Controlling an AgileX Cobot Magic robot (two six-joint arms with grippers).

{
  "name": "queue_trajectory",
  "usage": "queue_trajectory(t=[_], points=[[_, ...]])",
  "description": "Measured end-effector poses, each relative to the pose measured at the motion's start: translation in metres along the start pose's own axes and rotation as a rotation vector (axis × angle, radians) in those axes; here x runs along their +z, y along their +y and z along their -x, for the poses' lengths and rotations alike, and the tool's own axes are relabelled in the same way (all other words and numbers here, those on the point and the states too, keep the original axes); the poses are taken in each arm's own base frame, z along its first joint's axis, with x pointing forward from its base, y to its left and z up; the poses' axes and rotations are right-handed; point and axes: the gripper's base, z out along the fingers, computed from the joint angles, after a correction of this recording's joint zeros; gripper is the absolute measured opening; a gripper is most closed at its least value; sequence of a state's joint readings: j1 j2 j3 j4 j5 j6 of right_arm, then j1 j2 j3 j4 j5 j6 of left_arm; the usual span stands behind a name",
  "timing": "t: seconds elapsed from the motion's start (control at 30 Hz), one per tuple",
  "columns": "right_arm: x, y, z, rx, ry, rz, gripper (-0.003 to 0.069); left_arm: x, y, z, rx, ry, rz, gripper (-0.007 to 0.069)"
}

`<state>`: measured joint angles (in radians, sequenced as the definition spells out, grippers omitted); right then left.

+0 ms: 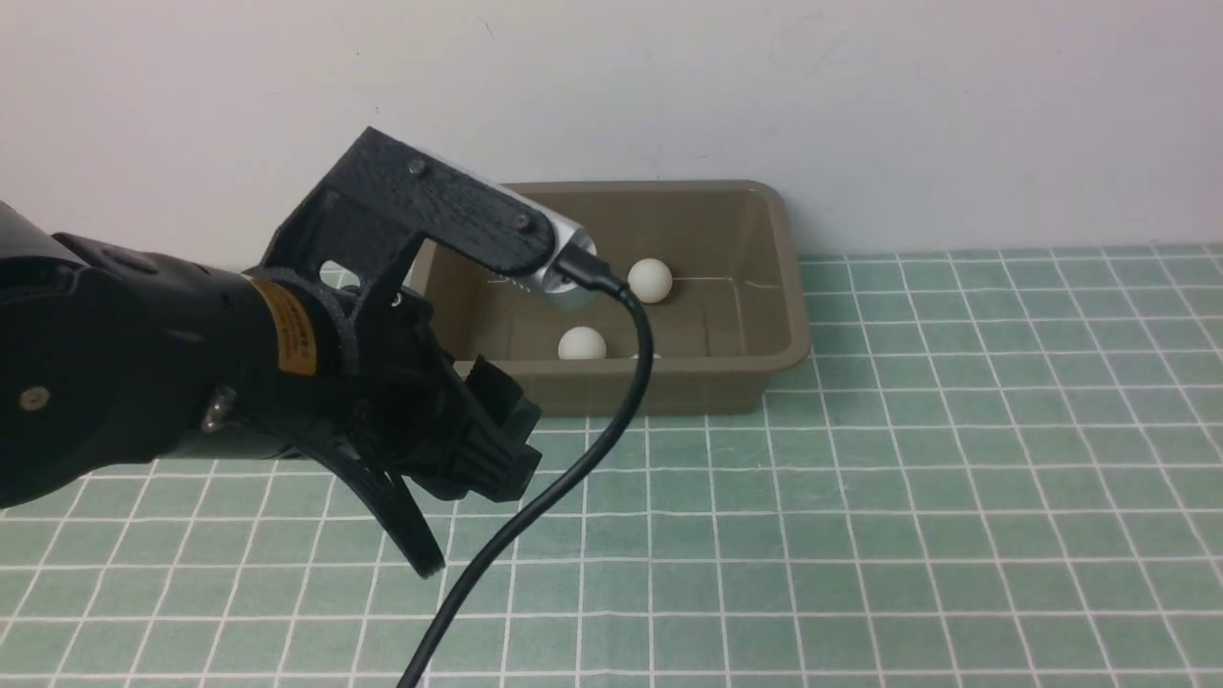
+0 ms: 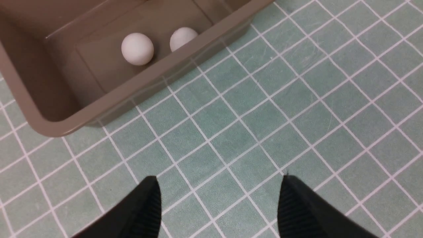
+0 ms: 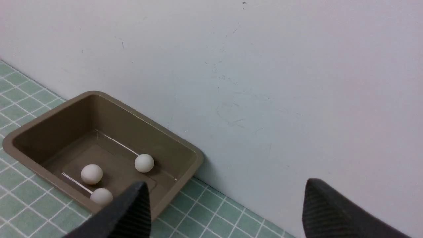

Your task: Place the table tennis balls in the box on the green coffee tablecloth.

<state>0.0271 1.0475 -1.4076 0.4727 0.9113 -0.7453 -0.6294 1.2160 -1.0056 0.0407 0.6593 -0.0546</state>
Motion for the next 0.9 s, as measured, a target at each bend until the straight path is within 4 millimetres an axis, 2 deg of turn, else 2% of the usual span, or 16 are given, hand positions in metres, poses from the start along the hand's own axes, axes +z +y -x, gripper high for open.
queue_trajectory(t=[0.07,0.17,0.23,0.33,0.47,0.5,0.7,0.9], points=[[-0.032,0.008,0.000,0.000,0.007,-0.032,0.0559,0.000,0.000,0.000,0.000,-0.002,0.000,0.0426],[-0.053,0.015,-0.008,0.018,0.032,-0.077,0.0559,0.000,0.000,0.000,0.000,-0.002,0.000,0.0426],[-0.073,0.023,-0.025,0.017,0.070,-0.133,0.0559,0.000,0.000,0.000,0.000,-0.002,0.000,0.0426],[-0.087,0.037,-0.059,0.034,0.129,-0.176,0.0559,0.000,0.000,0.001,-0.002,-0.009,-0.002,0.0426],[-0.085,0.061,-0.113,0.080,0.204,-0.139,0.0559,0.000,-0.001,0.001,-0.009,-0.012,-0.008,0.0426],[-0.078,0.069,-0.133,0.093,0.243,-0.109,0.0559,0.000,-0.001,0.001,-0.010,-0.012,-0.008,0.0426],[-0.065,0.096,-0.196,0.024,0.291,-0.030,0.0554,0.000,-0.001,0.001,-0.013,-0.015,-0.010,0.0426],[-0.060,0.109,-0.221,0.090,0.195,-0.046,0.0494,0.000,-0.001,0.002,-0.020,-0.017,-0.016,0.0426]])
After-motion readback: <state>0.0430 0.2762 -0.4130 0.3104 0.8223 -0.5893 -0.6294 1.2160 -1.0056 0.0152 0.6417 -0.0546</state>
